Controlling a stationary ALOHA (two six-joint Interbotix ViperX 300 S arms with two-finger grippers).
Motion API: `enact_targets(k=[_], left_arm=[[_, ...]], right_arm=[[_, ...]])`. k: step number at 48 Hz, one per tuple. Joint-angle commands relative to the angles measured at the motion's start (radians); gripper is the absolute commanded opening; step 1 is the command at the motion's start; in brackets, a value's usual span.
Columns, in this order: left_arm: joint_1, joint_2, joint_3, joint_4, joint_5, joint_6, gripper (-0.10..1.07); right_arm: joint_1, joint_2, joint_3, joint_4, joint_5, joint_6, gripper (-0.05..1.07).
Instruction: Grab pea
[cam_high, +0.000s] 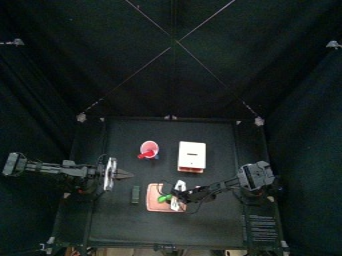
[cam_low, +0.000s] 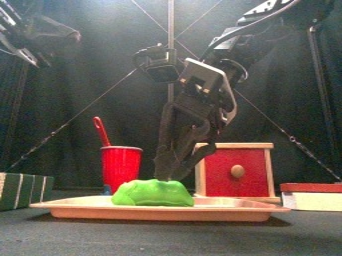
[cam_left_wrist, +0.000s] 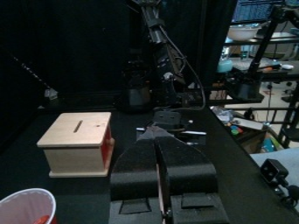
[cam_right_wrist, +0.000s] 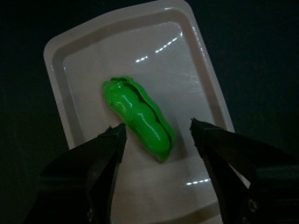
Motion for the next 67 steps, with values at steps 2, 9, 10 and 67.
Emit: enact_targets(k=[2, 9, 10, 67], left_arm=[[0.002, 0.006, -0.014, -0.002, -0.011, 0.002, -0.03], [0.000, 0.006, -0.011, 0.000, -0.011, 0.002, -0.03], [0.002, 0.006, -0.011, 0.000, -0.011, 0.002, -0.03], [0.006, 0.006, -0.011, 0.000, -0.011, 0.002, -0.03]], right_arm=[[0.000, -0.048, -0.023, -0.003, -0.003, -0.002, 0.92], [0.000, -0.074, -0.021, -0.006, -0.002, -0.003, 0.92], [0.000, -0.080, -0.020, -0.008, 0.000, -0.005, 0.92], [-0.003, -0.046, -0.026, -0.083, -0.084, 0.005, 0.92]])
